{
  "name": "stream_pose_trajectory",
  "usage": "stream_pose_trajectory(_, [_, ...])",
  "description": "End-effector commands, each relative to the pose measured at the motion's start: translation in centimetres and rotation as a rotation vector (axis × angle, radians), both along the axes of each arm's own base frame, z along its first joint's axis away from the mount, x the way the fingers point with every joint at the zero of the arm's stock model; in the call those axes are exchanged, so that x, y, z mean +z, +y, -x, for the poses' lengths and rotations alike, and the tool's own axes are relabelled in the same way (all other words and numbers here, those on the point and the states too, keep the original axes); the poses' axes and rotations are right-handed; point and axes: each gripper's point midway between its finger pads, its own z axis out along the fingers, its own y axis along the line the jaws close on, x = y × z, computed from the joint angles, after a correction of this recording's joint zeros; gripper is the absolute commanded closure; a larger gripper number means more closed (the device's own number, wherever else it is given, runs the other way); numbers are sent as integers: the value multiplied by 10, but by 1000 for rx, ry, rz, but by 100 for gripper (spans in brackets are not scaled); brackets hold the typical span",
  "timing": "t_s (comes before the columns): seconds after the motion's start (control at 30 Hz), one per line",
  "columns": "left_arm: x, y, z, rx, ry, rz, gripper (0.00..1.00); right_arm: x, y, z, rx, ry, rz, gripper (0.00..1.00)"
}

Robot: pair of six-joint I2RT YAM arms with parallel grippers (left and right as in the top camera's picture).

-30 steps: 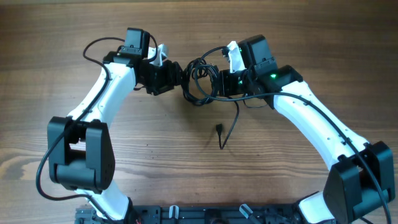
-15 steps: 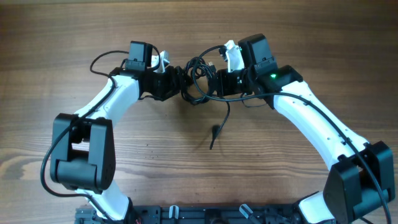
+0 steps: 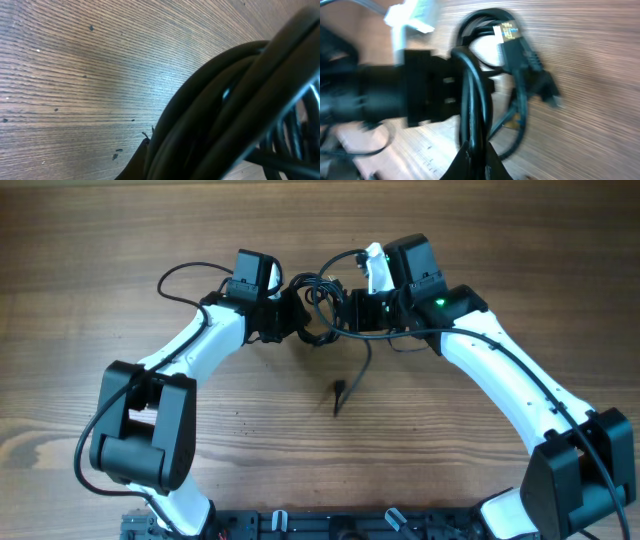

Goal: Untangle cables

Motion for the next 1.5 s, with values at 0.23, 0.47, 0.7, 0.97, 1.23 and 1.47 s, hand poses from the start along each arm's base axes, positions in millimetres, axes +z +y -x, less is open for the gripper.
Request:
stream_pose_trajectory(0.23, [125, 39, 9, -53, -325, -11, 96, 30, -23, -29, 18, -190, 7, 81])
stream_pose_trajectory(0.47, [149, 57, 22, 2, -367, -87, 96, 127, -5, -20, 114, -433, -172, 55])
stream_pose_trajectory(0.7, [147, 56, 24, -1, -354, -86, 96, 161, 2, -1, 151, -509, -208, 50])
stream_pose_trajectory(0.97, [139, 56, 35, -10, -298, -84, 96, 155, 16, 5, 182, -486, -213, 31])
stream_pose_trajectory(1.23, [138, 56, 35, -10, -297, -85, 96, 149, 14, 8, 167, -440, -214, 31])
stream_pose_trajectory(1.47, [137, 57, 36, -11, -287, -86, 96, 148, 14, 8, 167, -436, -212, 30])
